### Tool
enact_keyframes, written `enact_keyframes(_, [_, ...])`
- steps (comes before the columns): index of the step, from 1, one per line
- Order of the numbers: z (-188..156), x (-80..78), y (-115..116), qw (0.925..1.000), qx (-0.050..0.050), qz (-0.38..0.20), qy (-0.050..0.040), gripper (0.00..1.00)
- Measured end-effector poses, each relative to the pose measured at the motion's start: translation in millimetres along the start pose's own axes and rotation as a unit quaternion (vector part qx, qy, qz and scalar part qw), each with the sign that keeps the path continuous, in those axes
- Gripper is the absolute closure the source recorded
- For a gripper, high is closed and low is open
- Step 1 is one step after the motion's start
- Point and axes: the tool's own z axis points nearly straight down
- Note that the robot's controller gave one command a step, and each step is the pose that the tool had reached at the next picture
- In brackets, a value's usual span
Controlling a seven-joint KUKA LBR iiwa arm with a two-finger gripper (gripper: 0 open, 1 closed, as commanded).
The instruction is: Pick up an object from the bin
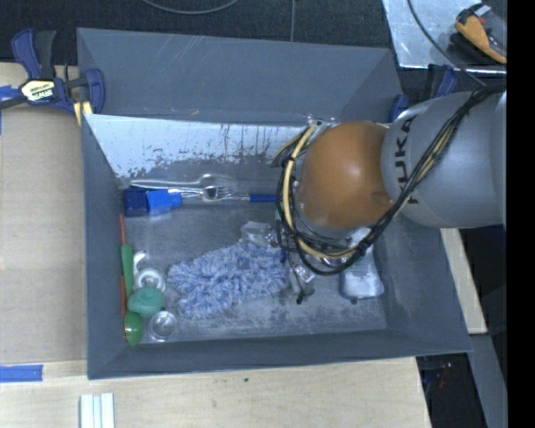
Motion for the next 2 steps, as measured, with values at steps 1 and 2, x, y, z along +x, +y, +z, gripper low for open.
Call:
enact_keyframes(1, [-0.7,-21.0,54.8,0.9984,-0.002,-0.057,-0.0009,1.00])
enact_keyframes(2, [-0.7,-21.0,54.7,0.9984,-0.002,-0.056,-0.0009,1.00])
